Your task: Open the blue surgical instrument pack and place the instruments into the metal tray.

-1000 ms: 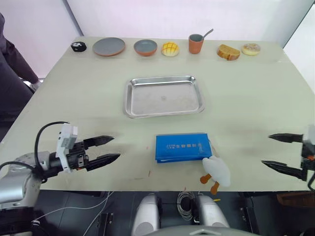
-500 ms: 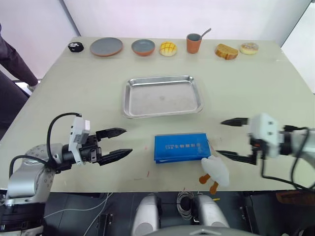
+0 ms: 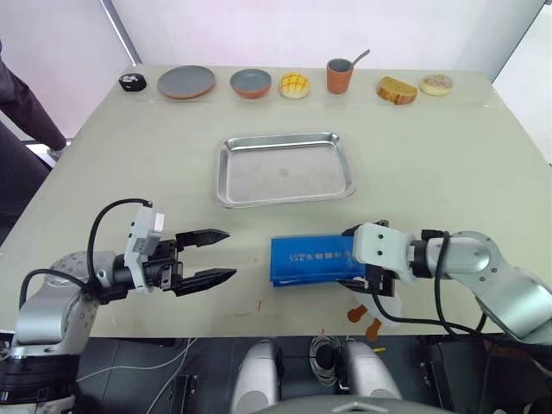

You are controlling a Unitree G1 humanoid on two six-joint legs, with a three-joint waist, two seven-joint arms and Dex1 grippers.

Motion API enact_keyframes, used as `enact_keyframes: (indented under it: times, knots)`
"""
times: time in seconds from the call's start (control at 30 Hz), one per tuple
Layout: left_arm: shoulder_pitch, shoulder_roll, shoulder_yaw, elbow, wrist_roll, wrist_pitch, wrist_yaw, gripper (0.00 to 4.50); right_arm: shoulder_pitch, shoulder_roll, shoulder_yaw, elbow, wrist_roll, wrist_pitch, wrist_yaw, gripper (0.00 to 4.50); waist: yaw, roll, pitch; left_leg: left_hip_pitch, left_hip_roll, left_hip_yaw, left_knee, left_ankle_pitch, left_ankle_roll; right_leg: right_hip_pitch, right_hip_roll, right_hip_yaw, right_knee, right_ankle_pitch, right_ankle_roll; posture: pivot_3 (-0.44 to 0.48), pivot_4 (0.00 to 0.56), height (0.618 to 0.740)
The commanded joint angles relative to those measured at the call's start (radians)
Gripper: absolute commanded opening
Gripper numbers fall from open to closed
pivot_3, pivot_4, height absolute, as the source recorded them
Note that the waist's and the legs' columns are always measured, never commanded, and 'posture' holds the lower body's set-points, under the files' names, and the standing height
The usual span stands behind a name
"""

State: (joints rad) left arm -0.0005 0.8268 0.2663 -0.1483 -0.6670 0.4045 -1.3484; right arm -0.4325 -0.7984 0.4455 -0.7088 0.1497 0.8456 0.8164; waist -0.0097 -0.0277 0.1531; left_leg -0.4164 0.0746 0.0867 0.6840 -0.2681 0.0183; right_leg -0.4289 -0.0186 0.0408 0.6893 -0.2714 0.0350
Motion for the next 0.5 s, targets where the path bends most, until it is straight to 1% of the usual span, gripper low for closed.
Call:
enact_keyframes:
  times: [0.03, 0.23, 0.4, 0.5]
  knots:
    - [0.008, 0.011, 0.023, -0.028, -0.008, -0.014, -0.001, 4.38, -0.019, -0.046, 0.046, -0.01, -0.063, 0.02, 0.001, 4.5, 0.004, 0.0, 0.0, 0.0, 0.0, 0.001, 0.0, 0.0, 0.0, 0.0, -0.001, 0.0, 0.0, 0.0, 0.0, 0.0, 0.15, 0.74]
    - [0.029, 0.012, 0.032, -0.028, -0.007, -0.023, -0.004, 4.38, 0.013, -0.093, 0.073, -0.017, -0.113, 0.0, -0.003, 4.5, 0.0, 0.0, 0.0, 0.0, 0.0, 0.0, 0.0, 0.0, 0.0, 0.0, 0.0, 0.0, 0.0, 0.0, 0.0, 0.0, 0.15, 0.74]
    - [0.04, 0.013, 0.032, -0.03, -0.011, -0.029, -0.01, 4.38, 0.036, -0.049, 0.061, 0.01, -0.13, -0.051, -0.032, 4.5, 0.0, 0.0, 0.0, 0.0, 0.0, 0.001, 0.0, 0.0, 0.0, 0.0, 0.0, 0.0, 0.0, 0.0, 0.0, 0.0, 0.15, 0.74]
    - [0.042, 0.017, 0.032, -0.025, -0.017, -0.036, -0.03, 4.38, 0.078, -0.052, 0.042, 0.064, -0.16, -0.246, -0.033, 4.5, 0.001, 0.0, 0.0, 0.0, 0.0, 0.001, 0.0, 0.0, 0.0, 0.0, 0.0, 0.0, 0.0, 0.0, 0.0, 0.0, 0.15, 0.74]
